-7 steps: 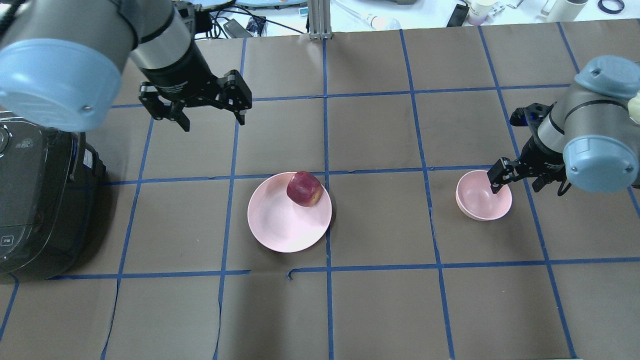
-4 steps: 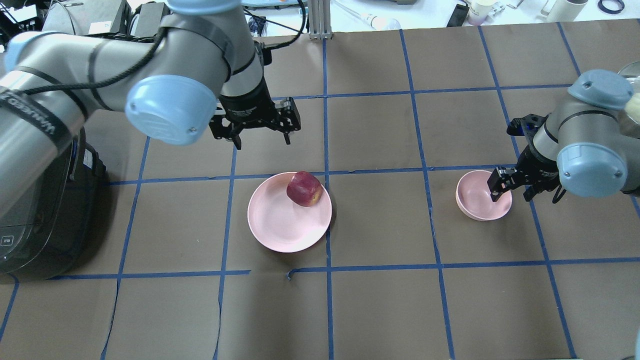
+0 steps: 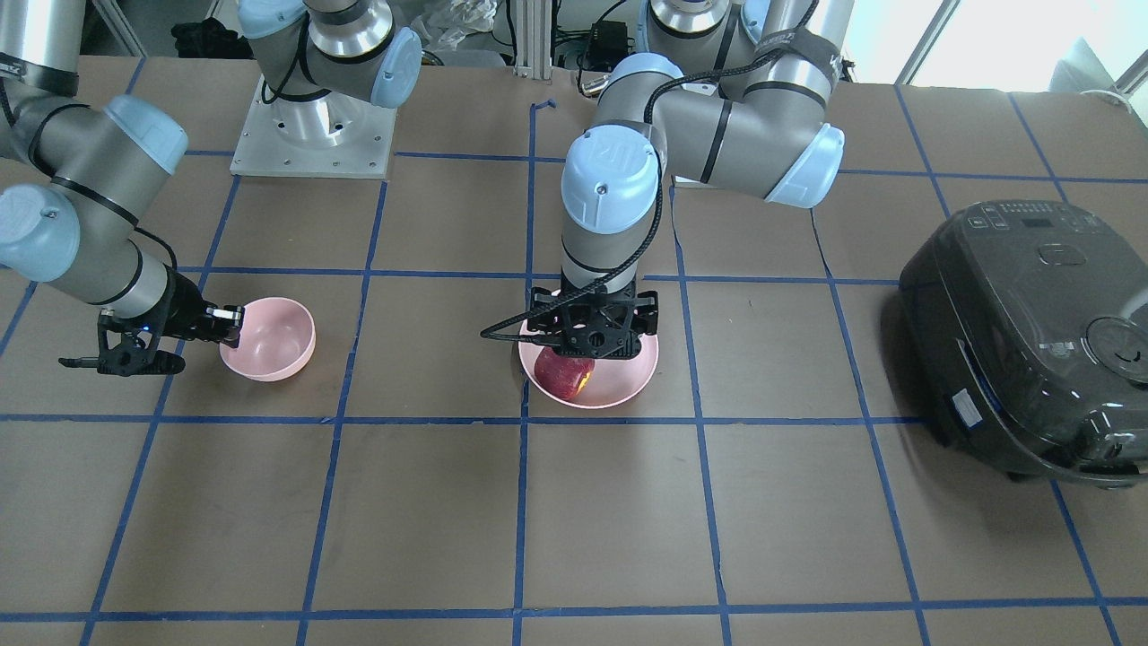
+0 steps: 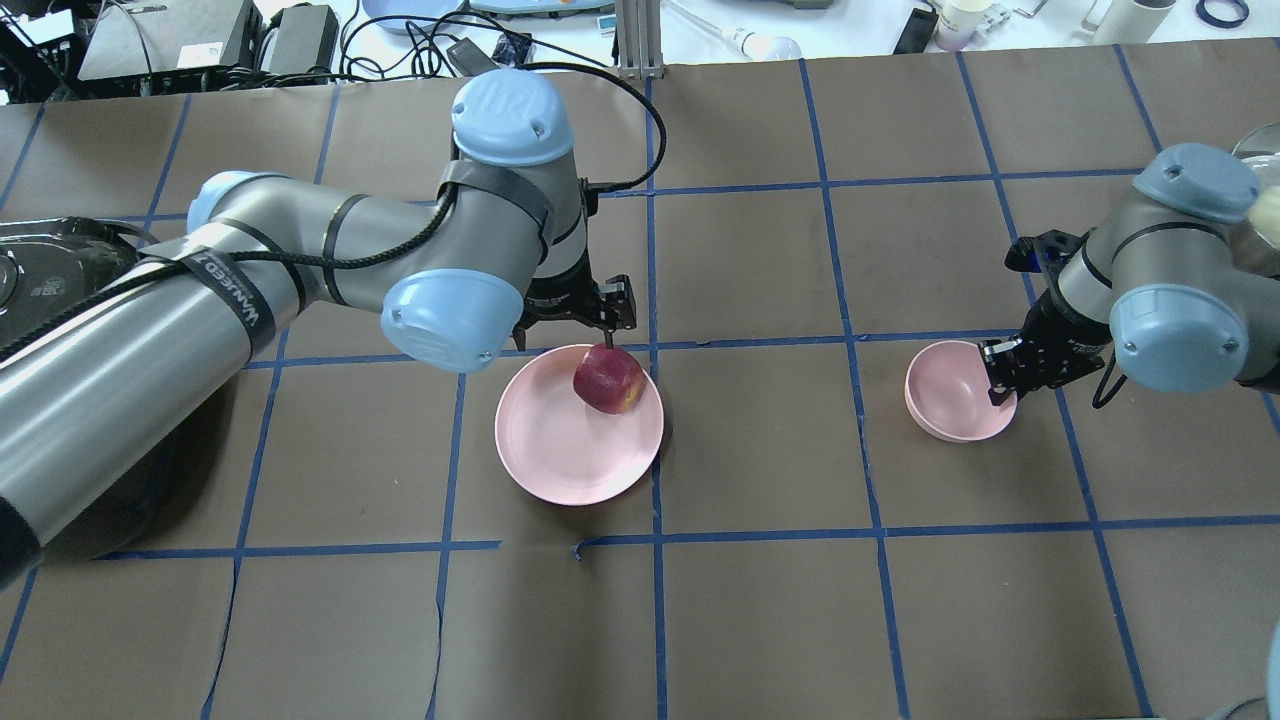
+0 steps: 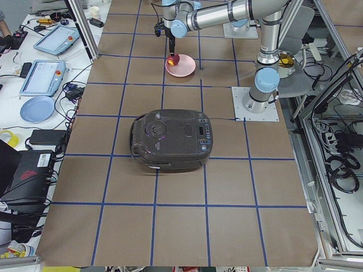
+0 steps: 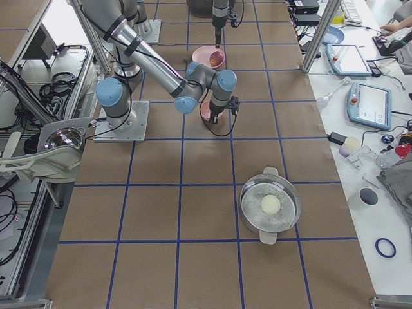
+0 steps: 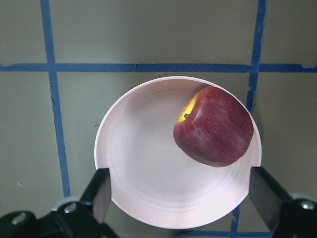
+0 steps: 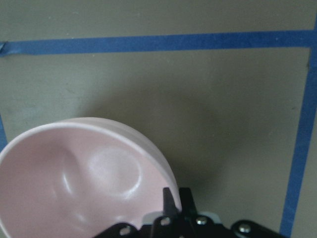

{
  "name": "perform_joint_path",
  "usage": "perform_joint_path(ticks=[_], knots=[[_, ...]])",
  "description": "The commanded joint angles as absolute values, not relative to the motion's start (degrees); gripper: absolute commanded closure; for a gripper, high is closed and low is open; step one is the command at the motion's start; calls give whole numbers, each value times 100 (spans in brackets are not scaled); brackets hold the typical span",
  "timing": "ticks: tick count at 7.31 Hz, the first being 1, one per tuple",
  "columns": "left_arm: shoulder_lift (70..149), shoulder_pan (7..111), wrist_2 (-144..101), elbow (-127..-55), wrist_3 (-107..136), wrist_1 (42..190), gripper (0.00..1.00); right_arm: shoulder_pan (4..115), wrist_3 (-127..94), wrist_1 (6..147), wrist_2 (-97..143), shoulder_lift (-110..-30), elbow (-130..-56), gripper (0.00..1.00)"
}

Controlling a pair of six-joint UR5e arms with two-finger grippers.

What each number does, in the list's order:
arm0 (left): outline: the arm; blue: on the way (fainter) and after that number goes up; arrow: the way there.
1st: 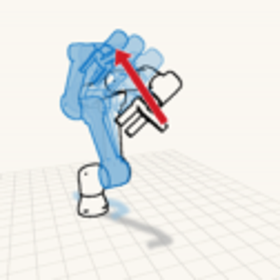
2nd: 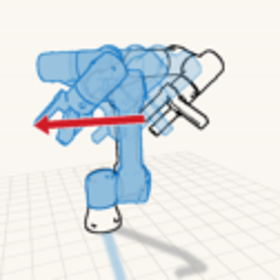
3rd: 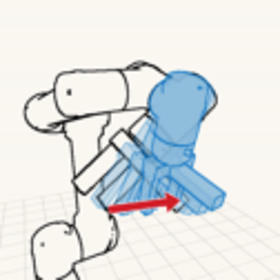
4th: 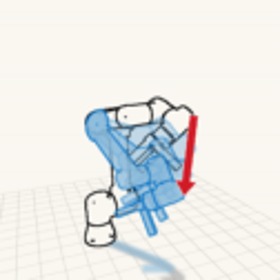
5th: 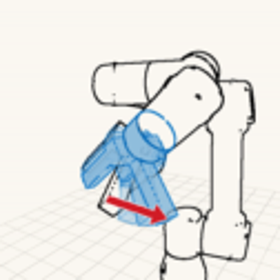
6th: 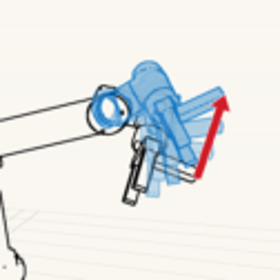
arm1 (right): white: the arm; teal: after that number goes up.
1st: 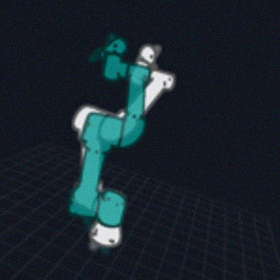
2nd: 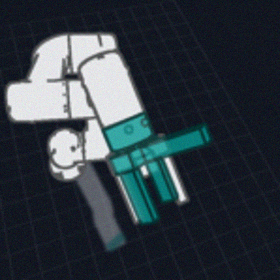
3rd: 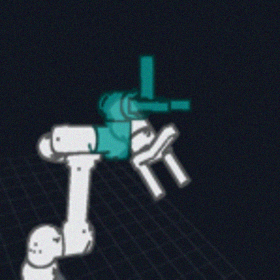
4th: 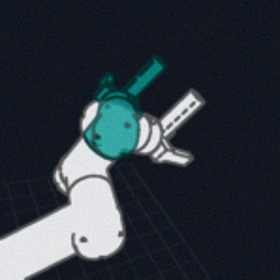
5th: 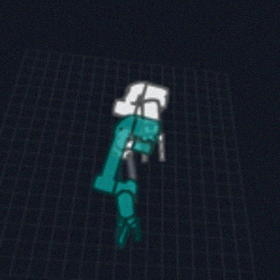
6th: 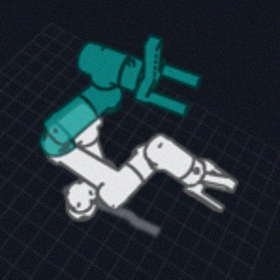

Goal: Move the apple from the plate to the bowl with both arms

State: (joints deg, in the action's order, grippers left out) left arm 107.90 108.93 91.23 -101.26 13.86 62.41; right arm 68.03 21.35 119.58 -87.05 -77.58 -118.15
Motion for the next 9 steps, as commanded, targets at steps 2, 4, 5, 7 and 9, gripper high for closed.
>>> perform_joint_path(ticks=[2, 4, 5, 7, 9], knots=[[11065, 11197, 9149, -10222, -64, 5854, 0, 6873, 2083, 11115, -8649, -7874, -11148, 100], [11214, 11197, 9325, -10274, -1182, 5678, 0, 7065, 1550, 10696, -8132, -7866, -10898, 100], [11215, 11197, 9308, -10327, -1221, 5660, 0, 7432, 1060, 10757, -8139, -7858, -10898, 100], [11337, 11197, 9290, -10336, -1213, 5634, 0, 8074, 450, 11020, -8165, -7796, -10916, 100], [11399, 11197, 9308, -10336, -1239, 5599, 30, 8313, 106, 11074, -8139, -7639, -11012, 100]])
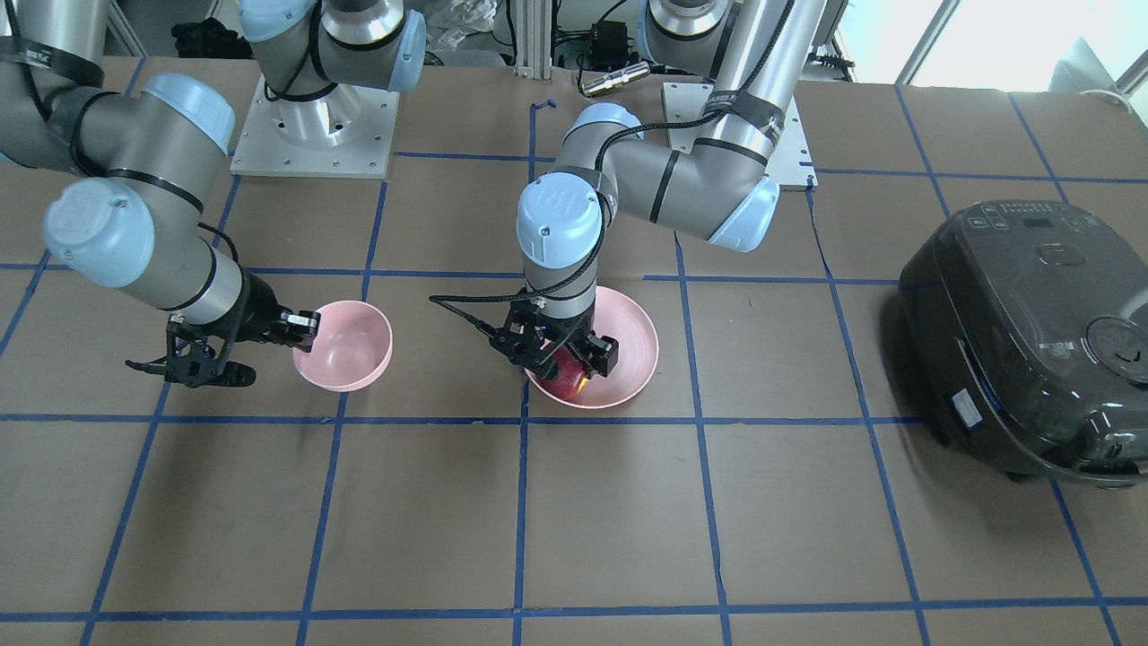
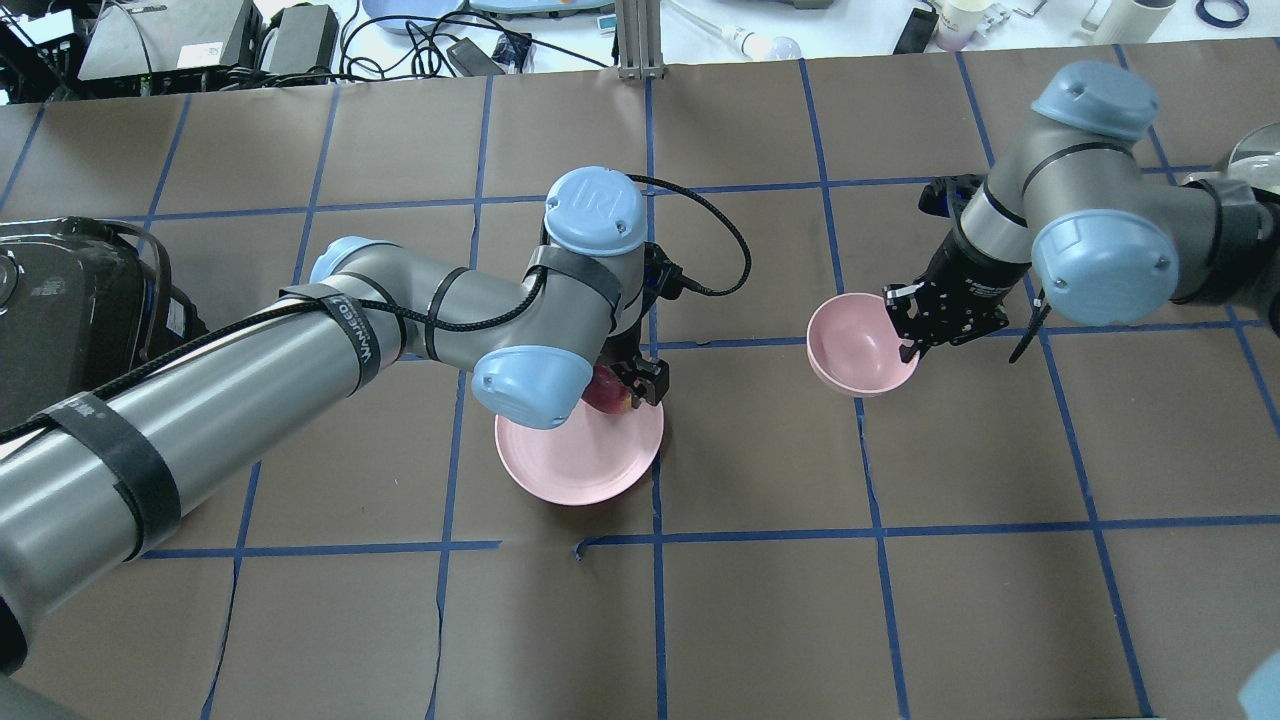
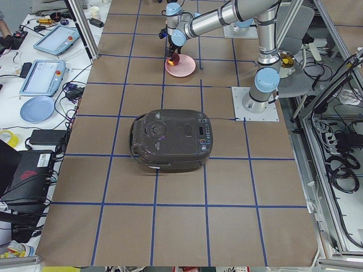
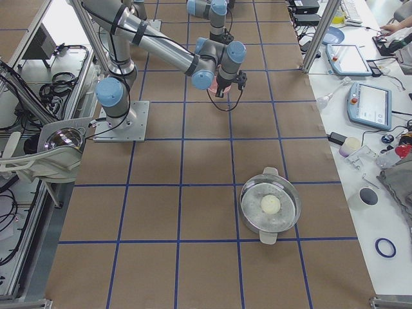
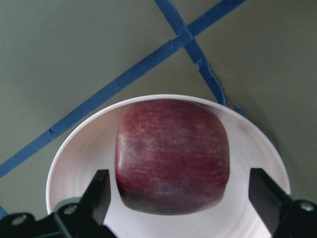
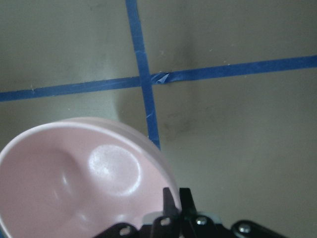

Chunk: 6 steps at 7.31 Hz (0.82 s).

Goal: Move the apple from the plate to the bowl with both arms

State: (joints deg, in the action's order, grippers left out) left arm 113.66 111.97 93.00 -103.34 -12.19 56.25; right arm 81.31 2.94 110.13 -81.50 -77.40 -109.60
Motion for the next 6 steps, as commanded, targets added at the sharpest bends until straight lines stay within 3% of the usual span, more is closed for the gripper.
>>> perform_joint_path(ticks=[1, 2, 3, 6], knots=[[11382, 11189, 9308, -10310, -1335, 5538, 62, 8506, -321, 11135, -8139, -7620, -11013, 100], [11321, 11145, 9316, -10292, -1414, 5537, 79, 8725, -612, 11318, -8139, -7533, -11013, 100], [11199, 11066, 9343, -10248, -1398, 5537, 89, 8849, -615, 11329, -8130, -7454, -11013, 100], [10567, 10645, 9352, -10082, -420, 5904, 93, 9139, -948, 11373, -7866, -7339, -11013, 100]])
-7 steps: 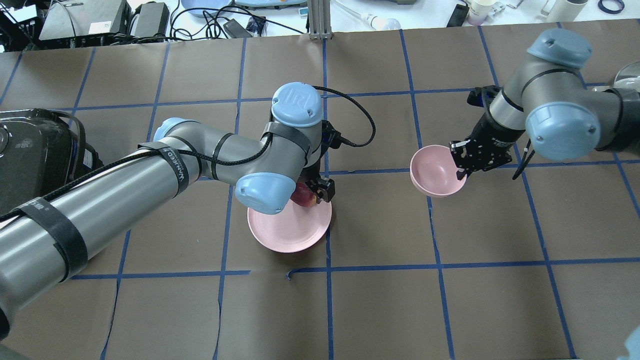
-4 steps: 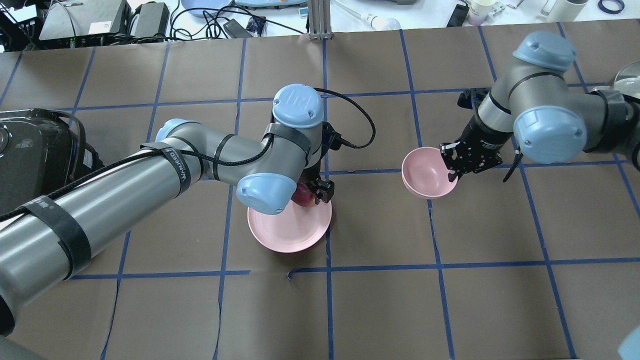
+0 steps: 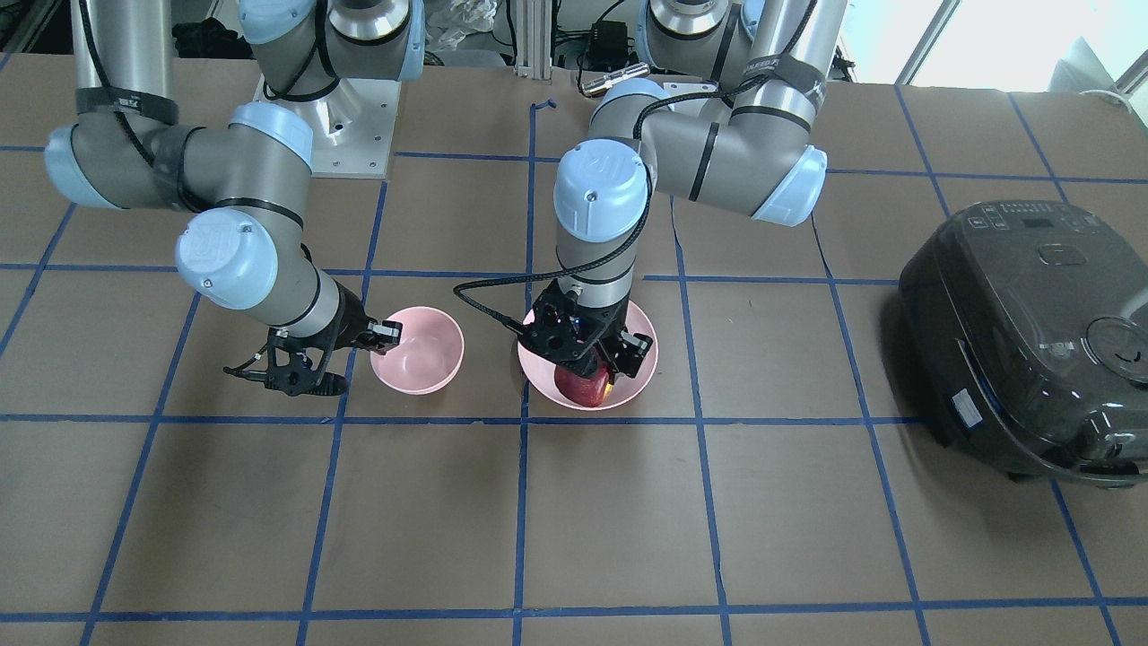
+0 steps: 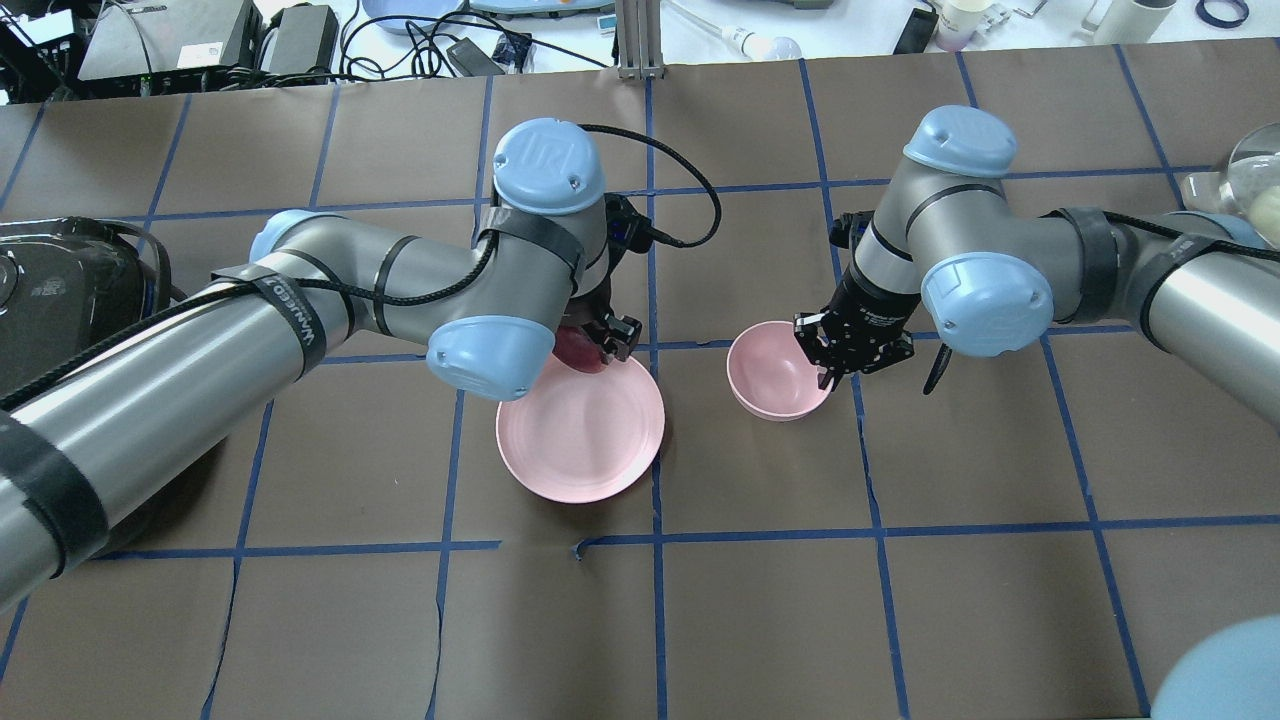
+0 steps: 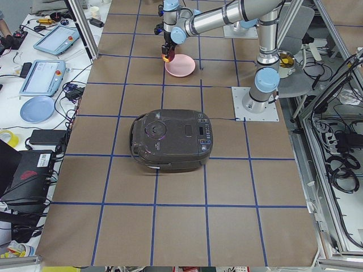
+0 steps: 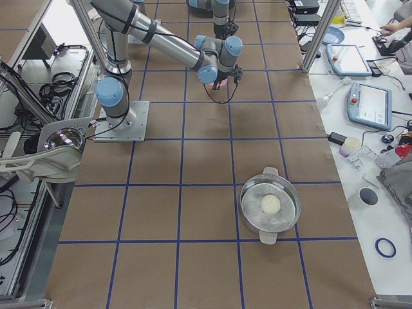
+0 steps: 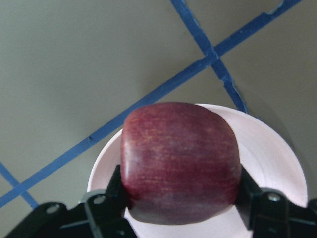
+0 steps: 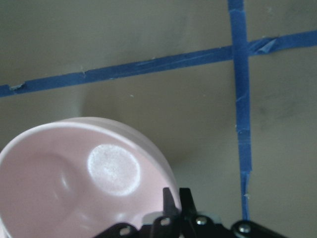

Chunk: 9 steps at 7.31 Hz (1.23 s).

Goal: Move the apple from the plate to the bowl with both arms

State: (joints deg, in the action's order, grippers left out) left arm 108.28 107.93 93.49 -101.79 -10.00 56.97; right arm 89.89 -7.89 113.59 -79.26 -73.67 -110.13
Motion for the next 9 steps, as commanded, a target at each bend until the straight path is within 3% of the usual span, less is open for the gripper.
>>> perform_joint_path(ticks=[1, 2, 4, 5, 6, 7, 9], knots=[[10443, 10600, 9334, -9872, 309, 6359, 93, 9175, -967, 11364, -7858, -7339, -11013, 100], [10424, 10608, 9325, -9653, 812, 6737, 93, 9176, -984, 11329, -7849, -7339, -11013, 69], [10433, 10661, 9229, -9563, 1596, 6812, 93, 9176, -1098, 11337, -7840, -7400, -11248, 69], [10433, 10687, 9246, -9571, 1678, 6812, 93, 9176, -1281, 11338, -7866, -7409, -11233, 55], [10528, 10783, 9220, -9563, 2192, 6803, 93, 9150, -1283, 11381, -7979, -7514, -11145, 18], [10599, 10993, 9220, -9554, 2702, 6733, 93, 9071, -1196, 11469, -8198, -7828, -10962, 0], [10696, 11380, 8950, -9484, 3486, 6697, 93, 8957, -1178, 11138, -8778, -8190, -10584, 0]])
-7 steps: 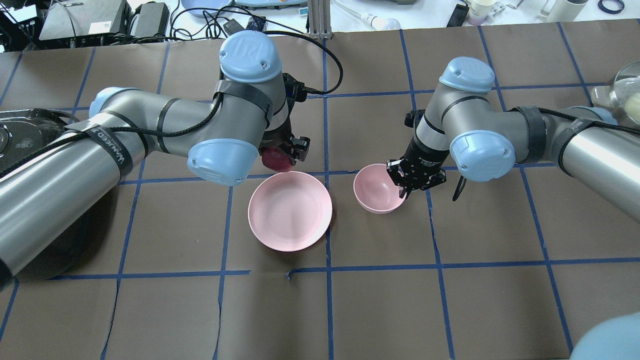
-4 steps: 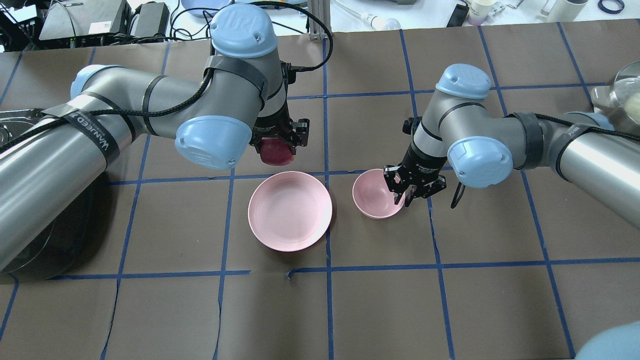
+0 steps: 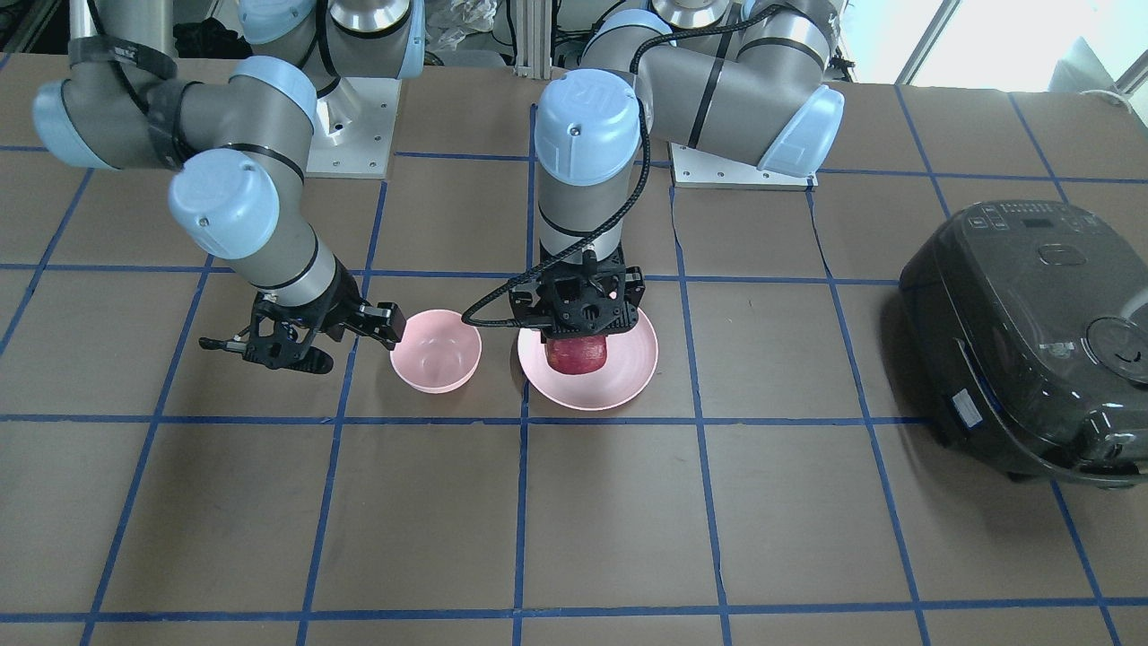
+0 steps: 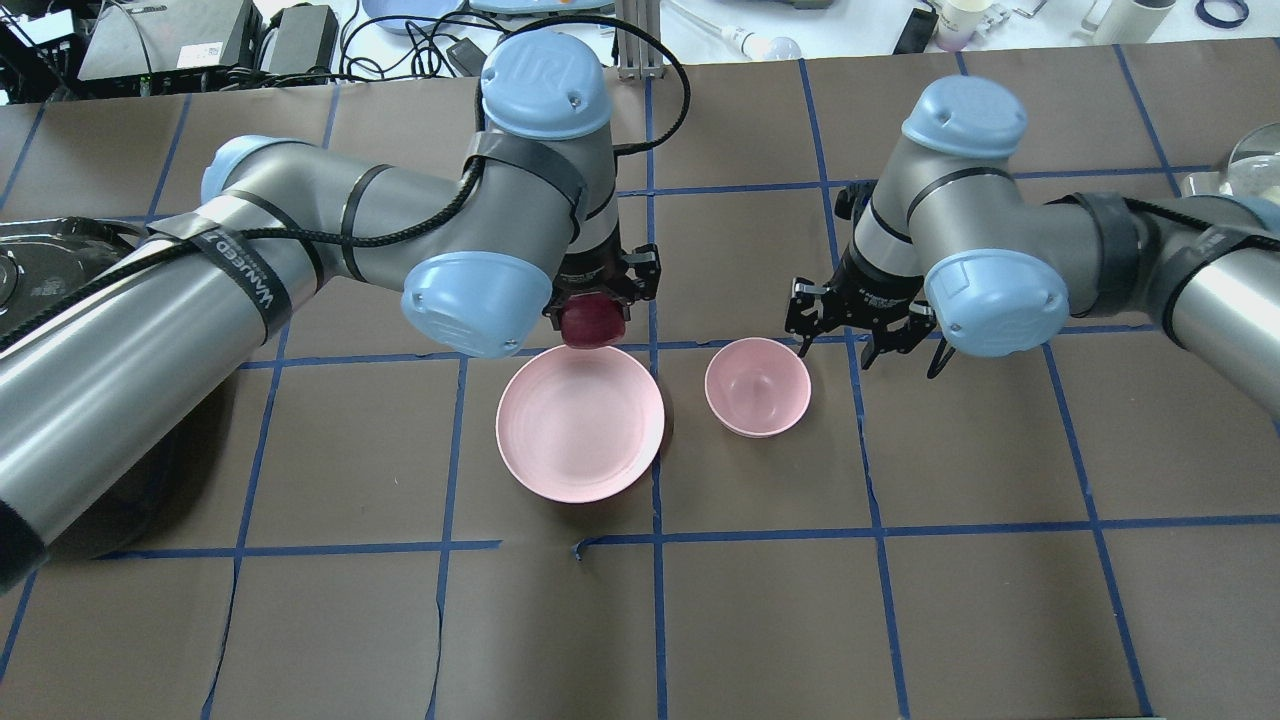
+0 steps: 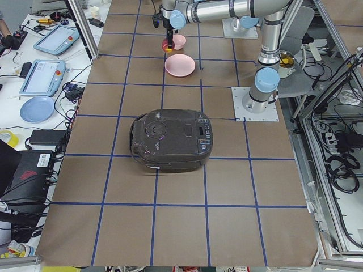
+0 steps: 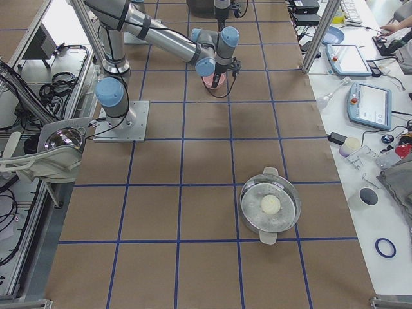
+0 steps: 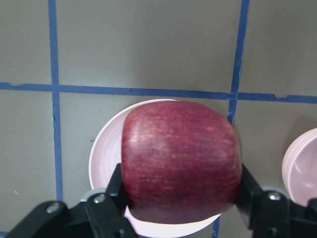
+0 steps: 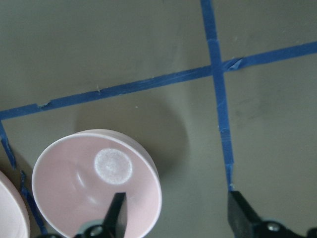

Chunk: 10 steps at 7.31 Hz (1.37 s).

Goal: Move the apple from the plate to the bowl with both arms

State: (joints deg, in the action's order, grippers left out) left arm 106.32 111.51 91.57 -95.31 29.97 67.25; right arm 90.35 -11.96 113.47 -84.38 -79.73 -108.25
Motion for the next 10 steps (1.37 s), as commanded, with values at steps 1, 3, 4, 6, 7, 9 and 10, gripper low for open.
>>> perform_joint_path(ticks=[1, 3, 4, 6, 7, 9, 10], knots=[[10818, 11652, 8808, -9301, 3976, 6602, 94, 8817, -1169, 11014, -8806, -8209, -10365, 0], [11326, 12179, 8807, -8835, 4804, 6566, 95, 8221, -314, 10951, -9078, -8209, -10301, 0], [11564, 12382, 8798, -8720, 4877, 6435, 95, 8087, -273, 10803, -9131, -8340, -10222, 0], [11891, 12542, 8763, -8719, 5010, 6127, 95, 8033, -229, 10644, -9158, -8367, -10169, 0], [11987, 12551, 8763, -8719, 4992, 6117, 94, 8033, -229, 10609, -9167, -8341, -10178, 0], [12015, 12551, 8771, -8771, 4896, 6187, 94, 8024, -246, 10390, -9290, -8420, -10125, 0], [11980, 12551, 8798, -8771, 4878, 6205, 94, 8024, -255, 10380, -9273, -8420, -10099, 0]])
